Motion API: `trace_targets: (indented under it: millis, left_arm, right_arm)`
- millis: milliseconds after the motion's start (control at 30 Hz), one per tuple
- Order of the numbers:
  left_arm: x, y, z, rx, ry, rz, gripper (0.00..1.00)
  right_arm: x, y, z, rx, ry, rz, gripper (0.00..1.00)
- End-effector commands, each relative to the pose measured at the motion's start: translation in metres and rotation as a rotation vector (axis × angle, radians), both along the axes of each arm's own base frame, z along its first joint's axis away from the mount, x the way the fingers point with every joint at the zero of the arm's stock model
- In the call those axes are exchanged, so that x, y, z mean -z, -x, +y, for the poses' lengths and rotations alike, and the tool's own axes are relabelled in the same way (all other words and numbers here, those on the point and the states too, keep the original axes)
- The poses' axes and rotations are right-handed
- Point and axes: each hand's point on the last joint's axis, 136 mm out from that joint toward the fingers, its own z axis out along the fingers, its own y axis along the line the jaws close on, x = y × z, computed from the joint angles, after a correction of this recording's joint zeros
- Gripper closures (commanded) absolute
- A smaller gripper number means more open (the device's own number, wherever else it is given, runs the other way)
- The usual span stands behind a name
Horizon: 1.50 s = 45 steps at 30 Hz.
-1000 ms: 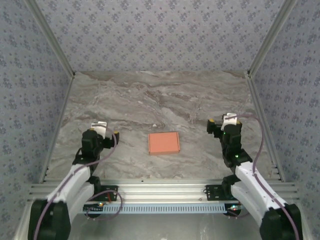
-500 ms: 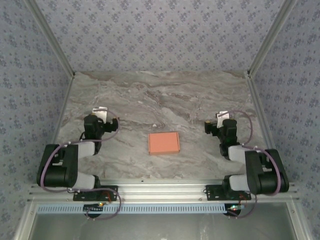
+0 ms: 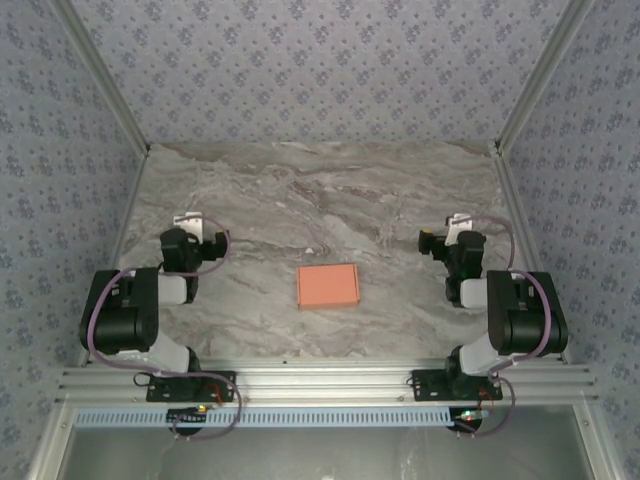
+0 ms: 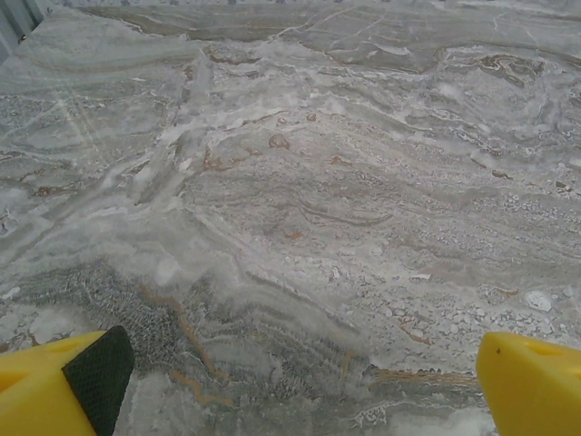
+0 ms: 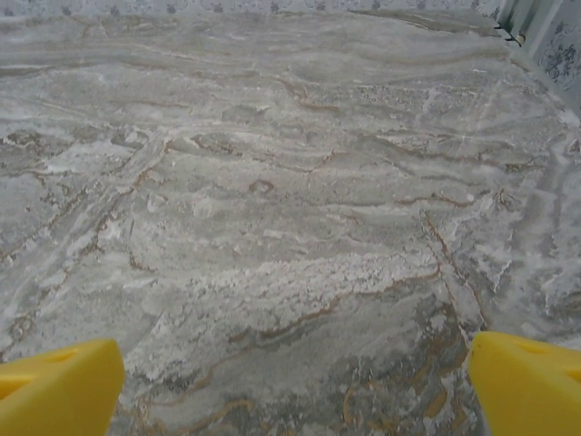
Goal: Fold the paper box
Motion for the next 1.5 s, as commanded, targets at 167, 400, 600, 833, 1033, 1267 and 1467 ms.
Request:
trace_targets:
  millis: [167,400,600,833,1033,1267,1467]
  left_arm:
    - [-0.0101,-0.0091,0.0089,-0.060,0.013,-0.016,0.01]
    - [-0.0103,-0.0091,0.0081,-0.057,0.014,-0.016,0.01]
    - [-0.0101,-0.0091,0.0089,-0.060,0.014,-0.016,0.01]
    - [-0.0101,-0.0089,0.0086,-0.058,0.013,-0.016,0.01]
    - [-0.0103,-0.0091,0.0080,-0.057,0.014,-0.017,0.01]
    - [-0.0106,-0.0089,0.0089,-0.059,0.013,-0.018,0.01]
    - [-0.0098,-0.0088,0.0088,-0.059,0.014,-0.015,0.01]
  right_arm:
    - [-0.0041,-0.0092,0.0035,-0.005,0.009,0.012,0.00]
    - [-0.0039,-0.0086,0.0037,-0.005,0.009,0.012,0.00]
    - [-0.0042,-0.0091,0.0034,-0.004,0.009,0.012,0.00]
    - [-0.0046,-0.0093,0.0033,-0.004,0.009,0.010,0.00]
    - [-0.0037,-0.0089,0.0033,-0.004,0.009,0.013,0.00]
    - [-0.0037,-0.0091,0.0040,-0.005,0.009,0.014,0.00]
    - [-0.0037,-0.0093,0.0044,-0.007,0.009,0.014,0.00]
